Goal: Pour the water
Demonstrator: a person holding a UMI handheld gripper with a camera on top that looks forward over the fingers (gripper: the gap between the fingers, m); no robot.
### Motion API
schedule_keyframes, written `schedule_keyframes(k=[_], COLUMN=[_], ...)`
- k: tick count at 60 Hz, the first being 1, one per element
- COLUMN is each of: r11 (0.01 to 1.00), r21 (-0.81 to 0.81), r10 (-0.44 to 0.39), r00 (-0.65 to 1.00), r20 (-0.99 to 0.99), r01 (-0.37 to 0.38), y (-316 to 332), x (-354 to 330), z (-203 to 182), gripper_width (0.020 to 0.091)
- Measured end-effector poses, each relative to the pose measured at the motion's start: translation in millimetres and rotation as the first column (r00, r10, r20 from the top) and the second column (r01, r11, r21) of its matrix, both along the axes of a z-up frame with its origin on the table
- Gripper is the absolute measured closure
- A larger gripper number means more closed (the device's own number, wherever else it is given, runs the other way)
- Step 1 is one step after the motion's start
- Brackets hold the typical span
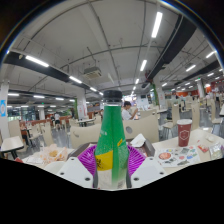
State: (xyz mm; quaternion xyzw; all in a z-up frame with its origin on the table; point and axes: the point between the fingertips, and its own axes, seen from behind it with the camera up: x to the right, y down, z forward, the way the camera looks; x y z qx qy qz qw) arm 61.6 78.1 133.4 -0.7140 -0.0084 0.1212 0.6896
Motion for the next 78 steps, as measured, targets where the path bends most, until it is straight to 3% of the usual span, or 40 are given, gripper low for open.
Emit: schedule_keyframes(k=[17,33,41,45,46,49,65,78], r11=[0.996,0.998,0.998,0.994,0.994,0.994,0.994,0.995], r21=[-0.080,-0.055,-0.069,-0.107,-0.108,-0.109,-0.107,-0.090], r10=[0.042,0.002,0.017,0.022,0.018,0.011,0.035,-0.018], r00=[0.989,0.984,0.983,0.982,0.983,0.985,0.989,0.981], r20=[0.140,0.179,0.183,0.188,0.183,0.172,0.144,0.192], r01=[-0.031,0.007,-0.004,-0.002,0.002,0.008,-0.020,0.036], y=[-3,-1,-10,-11,-14,-26,-145,-249], x=[-26,-22,-26,-18,-16,-11,8,30], z=[-50,-47,-47,-54,-53,-49,-16,8], gripper_width=[0.0719,0.0708,0.0517,0.0261,0.0235,0.0274,0.0253,0.0260])
